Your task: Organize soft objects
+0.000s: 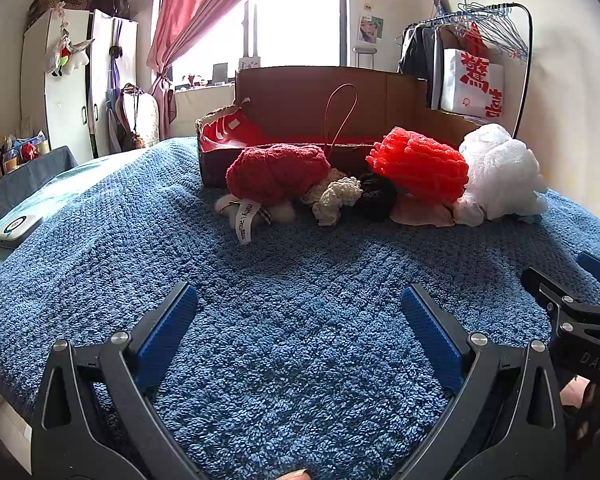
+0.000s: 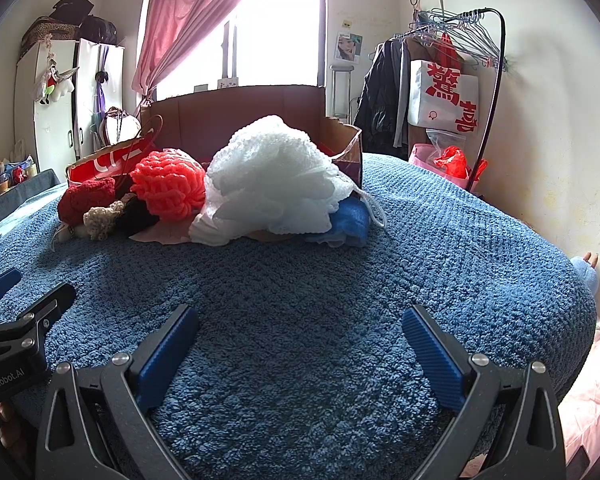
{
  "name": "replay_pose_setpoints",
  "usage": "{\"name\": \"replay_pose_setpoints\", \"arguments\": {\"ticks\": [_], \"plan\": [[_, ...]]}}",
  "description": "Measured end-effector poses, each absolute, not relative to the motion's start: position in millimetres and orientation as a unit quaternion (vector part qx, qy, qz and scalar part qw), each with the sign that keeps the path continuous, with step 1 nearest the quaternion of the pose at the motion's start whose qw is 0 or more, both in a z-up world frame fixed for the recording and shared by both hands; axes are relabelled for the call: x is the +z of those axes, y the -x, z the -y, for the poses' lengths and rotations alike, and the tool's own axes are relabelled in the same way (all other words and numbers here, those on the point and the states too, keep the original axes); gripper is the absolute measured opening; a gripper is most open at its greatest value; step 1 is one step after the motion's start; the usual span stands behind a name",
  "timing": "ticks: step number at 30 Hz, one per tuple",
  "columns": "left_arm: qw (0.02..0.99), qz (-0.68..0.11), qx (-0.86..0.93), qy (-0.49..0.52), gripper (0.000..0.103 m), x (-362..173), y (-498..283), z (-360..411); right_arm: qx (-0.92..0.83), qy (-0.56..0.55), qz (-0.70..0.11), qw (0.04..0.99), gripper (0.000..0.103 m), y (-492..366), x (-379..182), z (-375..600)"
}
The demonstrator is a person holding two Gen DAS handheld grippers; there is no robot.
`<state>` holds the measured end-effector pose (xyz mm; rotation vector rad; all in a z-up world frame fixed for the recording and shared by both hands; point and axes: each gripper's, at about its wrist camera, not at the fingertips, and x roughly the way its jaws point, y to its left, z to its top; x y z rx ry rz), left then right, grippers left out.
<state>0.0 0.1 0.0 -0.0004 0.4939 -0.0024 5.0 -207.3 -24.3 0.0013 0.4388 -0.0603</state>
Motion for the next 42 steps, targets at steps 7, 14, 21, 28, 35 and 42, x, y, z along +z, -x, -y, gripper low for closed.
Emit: {"name": "replay_pose_setpoints", "arguments": {"ticks": [7,14,21,28,35,42], "plan": [[0.97,-0.244,-0.001,0.0,0.103,0,0,0,-0.03,0.0,-0.218,0.976,0.103,-5,-24,207],[0.97,-0.244,-0.002,0.001,0.103,0,0,0,-0.03,0.0,-0.219,0.975,0.103,-4,-25,205],[0.968,-0.252,-0.004,0.001,0.103,4,-3,-2,-0.025,-0.001,-0.22,0.975,0.103,-6,-16,207],[0.969,-0.247,-0.005,0.004,0.103,28,-11,-4,-0.028,-0.008,-0.208,0.978,0.103,-14,7,214],[0.97,-0.243,-0.01,0.003,0.103,53,-30,-10,-0.022,-0.013,-0.198,0.98,0.103,-29,29,217],[0.969,-0.246,-0.014,-0.014,0.103,74,-55,-14,-0.007,-0.024,-0.211,0.977,0.103,-53,44,218]]}}
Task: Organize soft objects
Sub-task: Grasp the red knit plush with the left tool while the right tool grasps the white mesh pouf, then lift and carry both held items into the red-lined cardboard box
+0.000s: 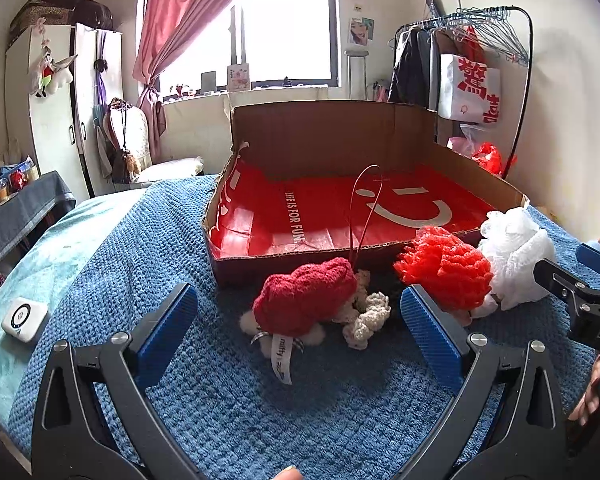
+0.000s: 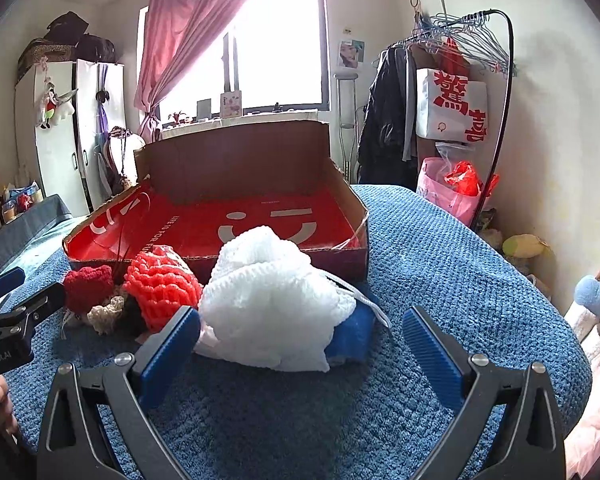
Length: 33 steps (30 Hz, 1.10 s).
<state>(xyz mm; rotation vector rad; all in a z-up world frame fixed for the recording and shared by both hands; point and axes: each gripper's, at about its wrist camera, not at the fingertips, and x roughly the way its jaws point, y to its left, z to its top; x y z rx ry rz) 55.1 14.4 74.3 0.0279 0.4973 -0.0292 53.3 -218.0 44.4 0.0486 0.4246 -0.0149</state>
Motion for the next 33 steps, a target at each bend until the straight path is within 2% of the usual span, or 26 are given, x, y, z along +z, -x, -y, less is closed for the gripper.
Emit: {"name": "replay_pose_setpoints", "arguments": {"ticks": [8,16,17,19,21,22,24,27,33], "plan": [[0.961,-0.273,-0.04,-0.026,0.103,85,-90,-23,0.01,-0.025,-0.252,0.967,0.103,-83,49,218],[0.943,-0.32,-0.083,-0.039,0.103,73,-120,-24,0.053,-0.063,-0.304,0.949,0.103,-111,39,226],[0.941,-0.324,-0.086,-0.038,0.1,71,-122,-24,0.061,-0.066,-0.309,0.947,0.103,-114,36,226],[0.937,-0.336,-0.087,-0.041,0.088,66,-128,-25,0.082,-0.073,-0.318,0.942,0.091,-118,33,226],[0.932,-0.346,-0.097,-0.042,0.056,61,-134,-25,0.103,-0.076,-0.327,0.936,0.074,-121,30,224],[0.93,-0.352,-0.102,-0.041,0.05,59,-136,-24,0.11,-0.075,-0.328,0.935,0.072,-121,29,223],[0.922,-0.368,-0.116,-0.037,0.046,53,-140,-23,0.119,-0.071,-0.323,0.936,0.063,-119,30,221],[0.915,-0.378,-0.139,-0.026,0.039,51,-141,-22,0.122,-0.069,-0.309,0.941,0.057,-114,35,222],[0.92,-0.363,-0.144,-0.024,0.035,60,-132,-22,0.125,-0.066,-0.278,0.95,0.054,-104,52,225]]}}
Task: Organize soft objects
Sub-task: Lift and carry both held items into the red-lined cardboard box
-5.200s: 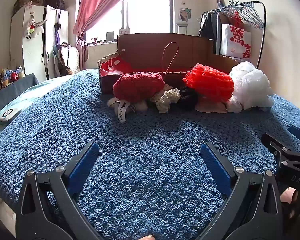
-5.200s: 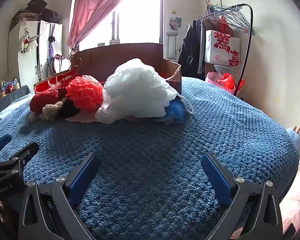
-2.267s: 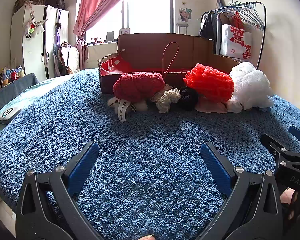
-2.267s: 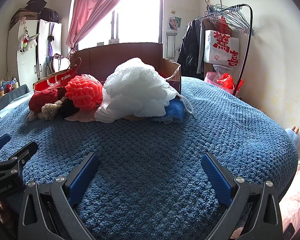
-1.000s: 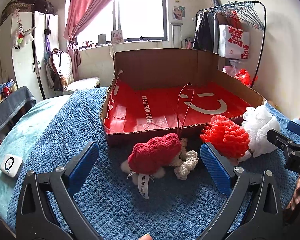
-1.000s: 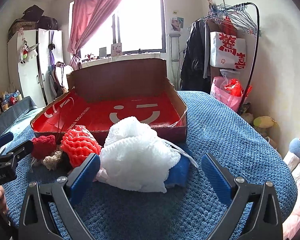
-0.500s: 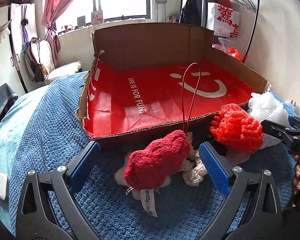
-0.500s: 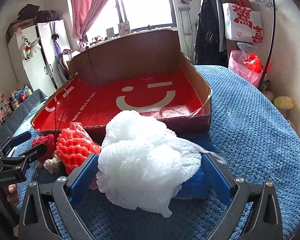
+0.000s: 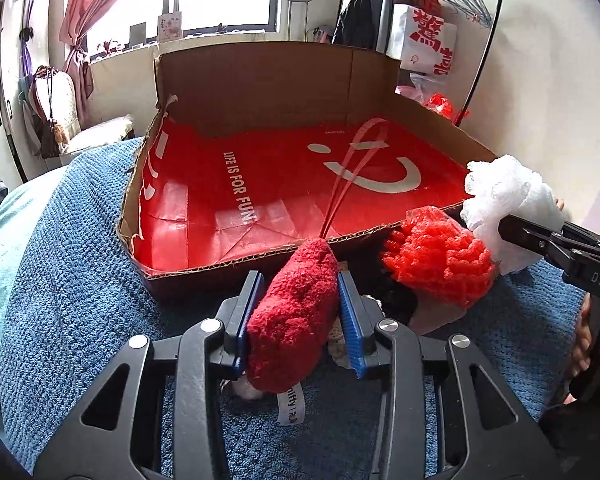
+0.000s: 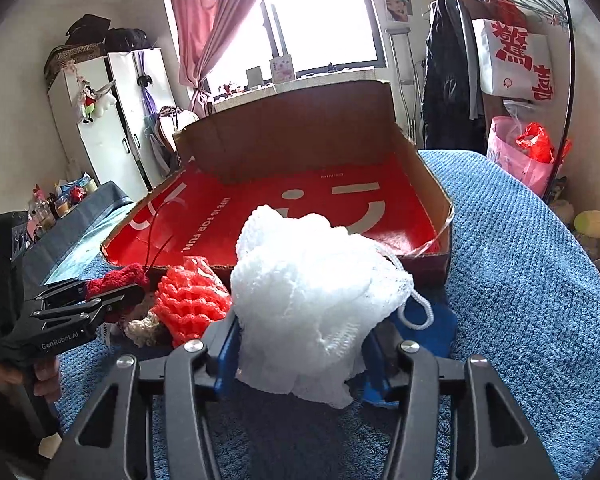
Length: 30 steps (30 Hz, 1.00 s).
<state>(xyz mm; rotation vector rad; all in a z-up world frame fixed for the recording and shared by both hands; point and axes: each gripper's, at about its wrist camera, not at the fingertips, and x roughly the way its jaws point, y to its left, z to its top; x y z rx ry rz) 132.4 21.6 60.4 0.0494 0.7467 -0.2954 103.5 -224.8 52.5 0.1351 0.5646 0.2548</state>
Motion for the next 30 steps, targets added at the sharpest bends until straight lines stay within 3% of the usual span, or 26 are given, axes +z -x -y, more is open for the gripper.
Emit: {"name": "replay_pose_setpoints", "arguments": {"ticks": [19,30], "plan": [[0.931,-0.325,-0.167,-0.022,0.035,94,-119,-17,0.146,-0.065,-0.232,0.96,0.055,-99,83,226],[0.932,-0.312,-0.184,-0.018,0.035,135,-186,-2,0.192,-0.067,-0.248,0.947,0.055,-193,131,215]]}}
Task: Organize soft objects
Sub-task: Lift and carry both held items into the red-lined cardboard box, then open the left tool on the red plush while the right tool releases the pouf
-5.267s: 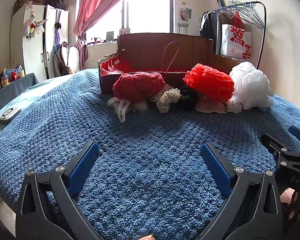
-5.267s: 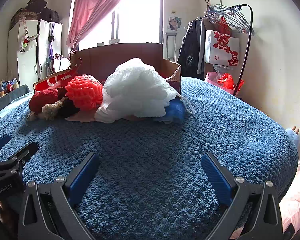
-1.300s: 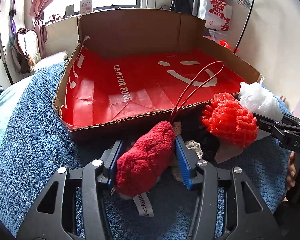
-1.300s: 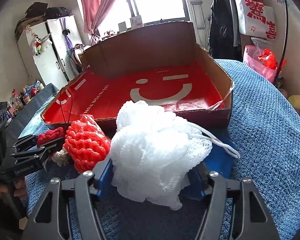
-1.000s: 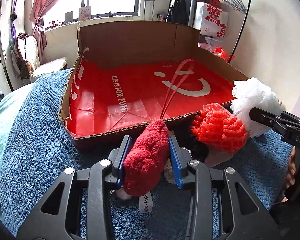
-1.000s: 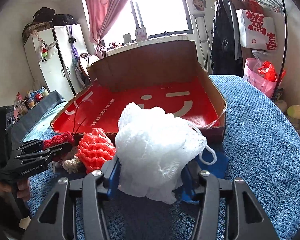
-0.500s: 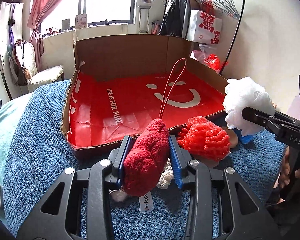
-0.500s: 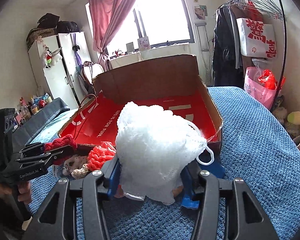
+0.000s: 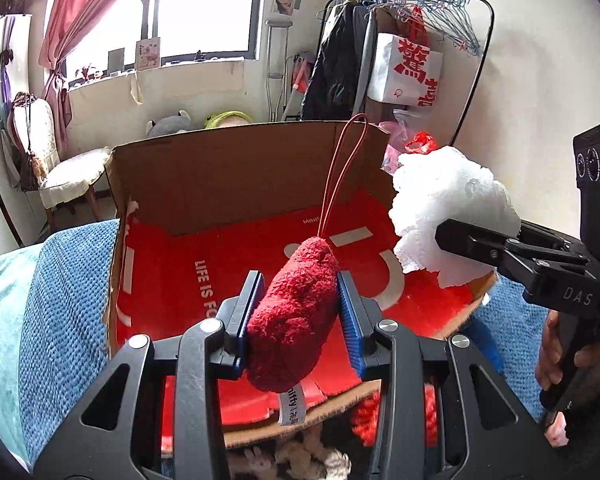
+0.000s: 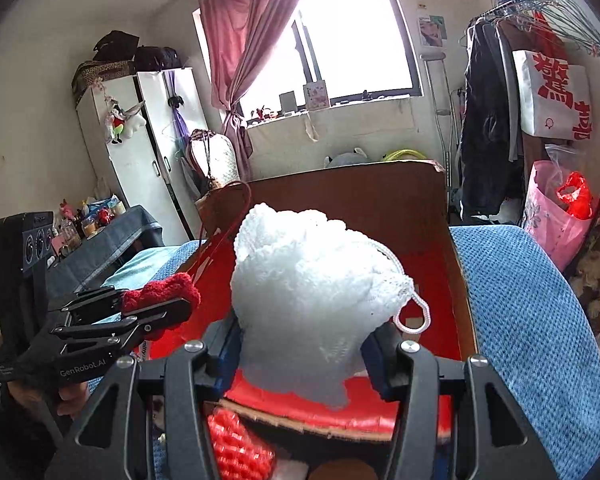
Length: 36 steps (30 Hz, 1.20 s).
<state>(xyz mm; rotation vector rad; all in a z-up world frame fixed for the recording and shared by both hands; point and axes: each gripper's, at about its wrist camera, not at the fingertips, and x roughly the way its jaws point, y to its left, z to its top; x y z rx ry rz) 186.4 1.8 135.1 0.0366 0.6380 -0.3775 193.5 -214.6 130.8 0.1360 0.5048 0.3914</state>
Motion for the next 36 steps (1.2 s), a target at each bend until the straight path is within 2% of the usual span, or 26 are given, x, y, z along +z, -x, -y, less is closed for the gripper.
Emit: {"name": "replay_pose_setpoints", "arguments": {"ticks": [7,16,24,36], "plan": [[0.922,-0.352,-0.161,-0.02,0.035,142,-272,16,0.182,-0.06,-0.313,0.93,0.055,-290,135,196],[0.897,-0.423,-0.125,-0.029,0.035,110,-361,33,0.155,-0.041,-0.4,0.902,0.055,-369,108,178],[0.884,-0.453,-0.106,-0.046,0.035,79,-395,35,0.151,-0.044,-0.445,0.882,0.055,-405,83,179],[0.87,-0.478,-0.118,-0.037,0.037,62,-414,41,0.159,-0.055,-0.473,0.865,0.058,-418,69,181]]}}
